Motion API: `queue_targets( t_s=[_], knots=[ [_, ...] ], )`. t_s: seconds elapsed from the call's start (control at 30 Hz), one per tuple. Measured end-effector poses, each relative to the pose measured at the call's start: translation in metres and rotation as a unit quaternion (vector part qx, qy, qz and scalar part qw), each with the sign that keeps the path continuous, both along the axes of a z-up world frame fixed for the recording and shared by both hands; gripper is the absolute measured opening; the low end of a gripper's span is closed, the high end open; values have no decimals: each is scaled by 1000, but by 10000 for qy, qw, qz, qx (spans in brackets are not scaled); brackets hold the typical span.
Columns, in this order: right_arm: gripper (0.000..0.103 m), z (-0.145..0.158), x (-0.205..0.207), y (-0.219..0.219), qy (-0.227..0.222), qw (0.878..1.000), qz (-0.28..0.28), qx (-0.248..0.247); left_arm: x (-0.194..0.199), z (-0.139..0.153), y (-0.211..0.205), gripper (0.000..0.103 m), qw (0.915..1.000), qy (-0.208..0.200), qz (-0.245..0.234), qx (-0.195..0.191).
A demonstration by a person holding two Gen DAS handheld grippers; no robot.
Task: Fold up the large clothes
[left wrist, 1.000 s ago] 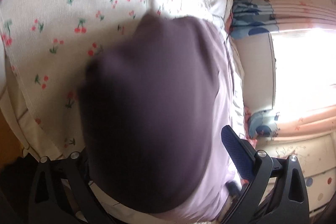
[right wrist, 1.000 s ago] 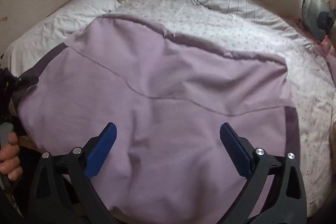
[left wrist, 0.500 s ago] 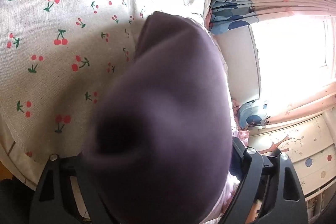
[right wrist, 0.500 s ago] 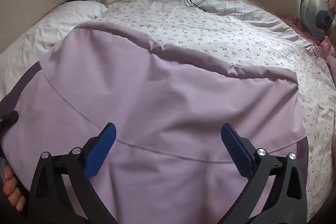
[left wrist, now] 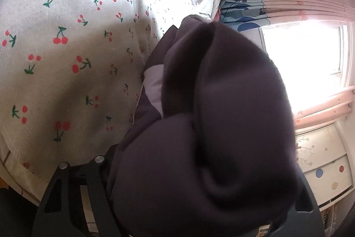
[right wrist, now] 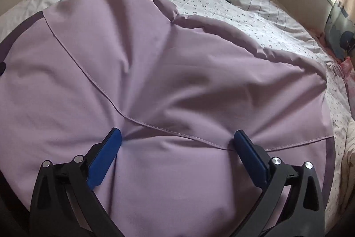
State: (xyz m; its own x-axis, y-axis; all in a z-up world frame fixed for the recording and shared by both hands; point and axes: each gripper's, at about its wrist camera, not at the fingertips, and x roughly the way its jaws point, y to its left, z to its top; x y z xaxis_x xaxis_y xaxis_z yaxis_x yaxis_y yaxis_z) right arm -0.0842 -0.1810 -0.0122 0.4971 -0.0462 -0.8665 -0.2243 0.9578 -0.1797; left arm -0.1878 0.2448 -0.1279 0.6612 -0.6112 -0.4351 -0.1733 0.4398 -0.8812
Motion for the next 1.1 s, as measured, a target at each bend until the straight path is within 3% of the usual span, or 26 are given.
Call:
queue_targets(
  t_s=[0.03, 0.13, 0.23, 0.37, 0.43, 0.6, 0.7, 0.8, 0.87, 0.93, 1.0, 1.03, 1.1],
  knots=[
    [97, 9, 1, -3, 47, 9998, -185, 103, 2, -1, 0, 73, 10000, 31, 37, -41],
    [97, 30, -22, 5, -427, 9990, -120, 41, 32, 4, -3, 73, 9998, 76, 50, -190],
    [97, -1, -34, 13, -216, 9995, 41, -221, 41, 11, -9, 73, 10000, 25, 29, -74],
    [97, 17, -41, 11, -356, 9993, -96, 102, 40, 13, -11, 73, 9999, -7, 99, 56],
    [97, 13, -46, 18, -291, 9995, 52, -52, 45, 14, -11, 73, 9999, -23, 88, 59],
    [97, -22, -50, 28, -319, 9988, 146, -333, 41, 26, -22, 70, 9986, -243, 70, 467],
    [97, -28, -47, 25, -357, 9990, 143, -220, 33, 55, -39, 58, 9921, -802, -101, 959],
    [97, -36, -52, 18, -573, 9982, 148, 21, 22, 113, -87, 55, 9727, -1621, -664, 1521],
    [97, -35, -55, 11, -641, 9974, 133, 303, 18, 155, -140, 55, 9508, -2098, -1159, 1961],
    [96, -22, -55, -6, -315, 9967, 148, 730, 14, 181, -186, 55, 9281, -2453, -1497, 2367],
    [94, 6, -71, -41, -77, 9907, 146, 1353, 8, 201, -235, 55, 9034, -2758, -1829, 2728],
    [94, 22, -88, -64, -185, 9863, 93, 1634, 8, 204, -257, 55, 8947, -2813, -2006, 2830],
    [95, 45, -121, -118, -487, 9833, -268, 1730, 5, 200, -303, 55, 8756, -2854, -2305, 3143]
  ],
)
